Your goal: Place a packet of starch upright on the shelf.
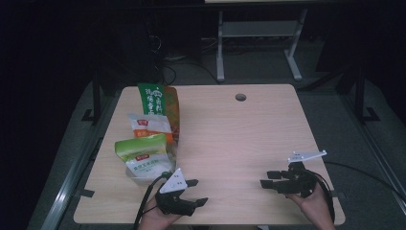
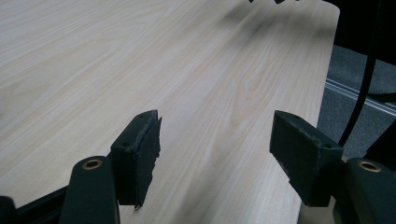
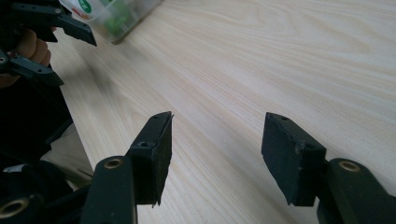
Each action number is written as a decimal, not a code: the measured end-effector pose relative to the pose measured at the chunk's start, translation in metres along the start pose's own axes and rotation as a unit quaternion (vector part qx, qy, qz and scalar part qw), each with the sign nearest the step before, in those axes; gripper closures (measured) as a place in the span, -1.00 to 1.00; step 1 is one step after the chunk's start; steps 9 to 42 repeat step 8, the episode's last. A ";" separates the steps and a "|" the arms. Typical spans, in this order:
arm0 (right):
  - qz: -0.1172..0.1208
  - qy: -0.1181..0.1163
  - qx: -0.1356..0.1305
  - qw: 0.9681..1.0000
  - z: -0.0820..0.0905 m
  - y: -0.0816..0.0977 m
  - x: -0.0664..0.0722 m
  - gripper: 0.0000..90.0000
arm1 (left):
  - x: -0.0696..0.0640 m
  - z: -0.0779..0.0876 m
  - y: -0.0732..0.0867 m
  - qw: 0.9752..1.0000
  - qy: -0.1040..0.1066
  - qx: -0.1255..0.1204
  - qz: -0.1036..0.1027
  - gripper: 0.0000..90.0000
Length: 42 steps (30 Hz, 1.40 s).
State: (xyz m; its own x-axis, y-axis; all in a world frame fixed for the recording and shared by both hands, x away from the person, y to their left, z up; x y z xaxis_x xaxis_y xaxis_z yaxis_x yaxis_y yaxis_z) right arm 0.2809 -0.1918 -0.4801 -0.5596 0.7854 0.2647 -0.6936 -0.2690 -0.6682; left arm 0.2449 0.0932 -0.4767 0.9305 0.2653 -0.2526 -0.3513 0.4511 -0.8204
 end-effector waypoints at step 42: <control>0.009 0.026 -0.032 0.999 0.010 0.005 0.009 -0.10 | 0.001 0.000 -0.001 1.000 0.003 0.004 -0.002 -0.31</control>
Point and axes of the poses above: each handheld gripper's, and its own axes: z roughly backward along the jaws, y roughly out of its underside, x roughly to its left, the point moved 7 cm from there along -z, roughly forward along the jaws, and after that the axes turned 14 degrees about y, right-handed, at the moved point
